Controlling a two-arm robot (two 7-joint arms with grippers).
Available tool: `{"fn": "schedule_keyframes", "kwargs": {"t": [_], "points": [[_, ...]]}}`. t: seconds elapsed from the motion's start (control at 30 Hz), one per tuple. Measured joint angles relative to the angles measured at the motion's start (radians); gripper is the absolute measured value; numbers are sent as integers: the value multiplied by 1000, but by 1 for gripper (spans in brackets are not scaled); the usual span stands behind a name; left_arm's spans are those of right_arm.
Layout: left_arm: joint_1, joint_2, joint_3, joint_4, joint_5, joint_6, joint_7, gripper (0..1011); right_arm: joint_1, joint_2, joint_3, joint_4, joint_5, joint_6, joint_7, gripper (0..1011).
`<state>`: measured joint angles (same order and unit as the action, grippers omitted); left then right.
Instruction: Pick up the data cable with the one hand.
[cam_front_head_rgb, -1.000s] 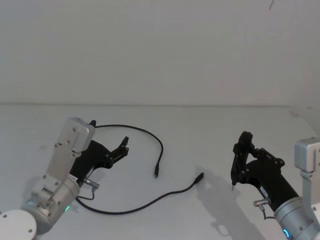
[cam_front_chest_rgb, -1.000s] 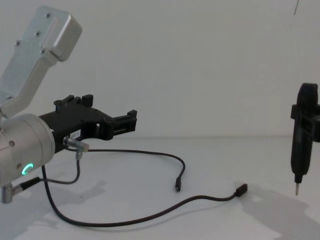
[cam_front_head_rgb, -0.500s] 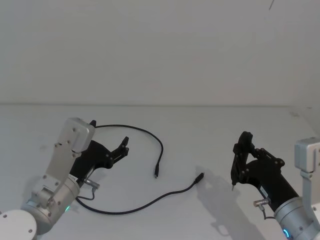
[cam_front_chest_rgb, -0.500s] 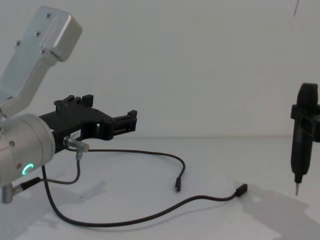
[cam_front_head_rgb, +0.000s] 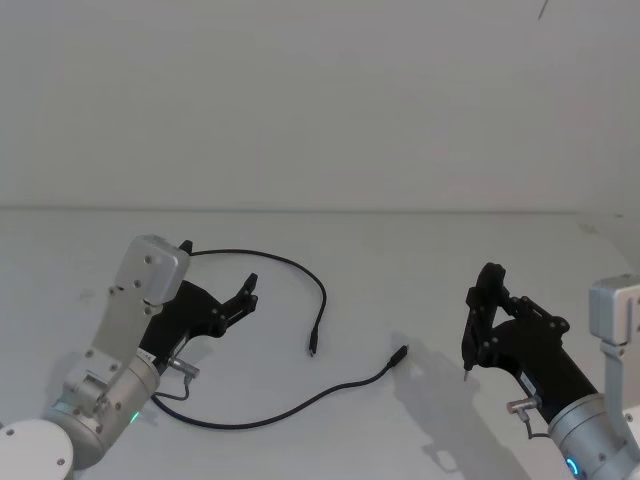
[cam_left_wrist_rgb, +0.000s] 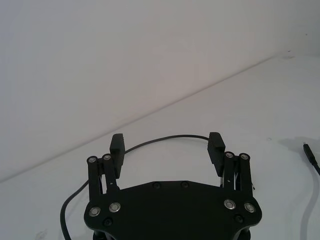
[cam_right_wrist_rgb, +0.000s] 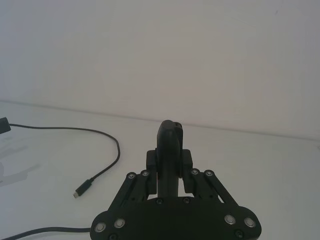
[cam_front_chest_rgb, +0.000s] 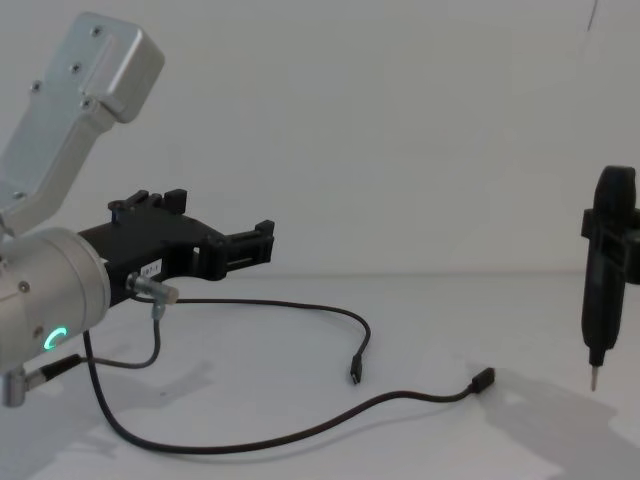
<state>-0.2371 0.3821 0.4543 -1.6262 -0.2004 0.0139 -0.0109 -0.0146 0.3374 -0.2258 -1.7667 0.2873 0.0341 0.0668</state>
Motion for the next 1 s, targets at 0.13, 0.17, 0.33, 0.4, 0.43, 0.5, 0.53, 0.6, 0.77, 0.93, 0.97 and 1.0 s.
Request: {"fn": "schedule_keyframes", "kwargs": {"t": [0.13,0.17,0.33,0.4,0.43,0.5,0.53,0.6,0.77,0.93,0.97,1.0], "points": [[0,0,0,0,0,0,0,1002,0,0,0,0,0,0,0,279],[0,0,0,0,0,0,0,1002,0,0,0,0,0,0,0,279],[-2,0,0,0,0,1,-3,1001,0,0,0,0,0,0,0,279],[-5,0,0,0,-2,4,-11,1002,0,0,0,0,0,0,0,279],[-7,1,0,1,-3,5,-15,1002,0,0,0,0,0,0,0,279],[-10,3,0,1,-7,9,-26,1002,0,0,0,0,0,0,0,279],[-13,6,0,1,-12,13,-37,1001,0,0,0,0,0,0,0,279],[-19,12,0,0,-22,23,-60,1001,0,0,0,0,0,0,0,279],[-28,30,0,-9,-46,48,-113,1002,0,0,0,0,0,0,0,279],[-38,59,0,-26,-82,91,-186,1002,0,0,0,0,0,0,0,279],[-39,64,0,-29,-87,98,-197,1001,0,0,0,0,0,0,0,279],[-41,68,0,-32,-92,106,-208,1002,0,0,0,0,0,0,0,279]]}}
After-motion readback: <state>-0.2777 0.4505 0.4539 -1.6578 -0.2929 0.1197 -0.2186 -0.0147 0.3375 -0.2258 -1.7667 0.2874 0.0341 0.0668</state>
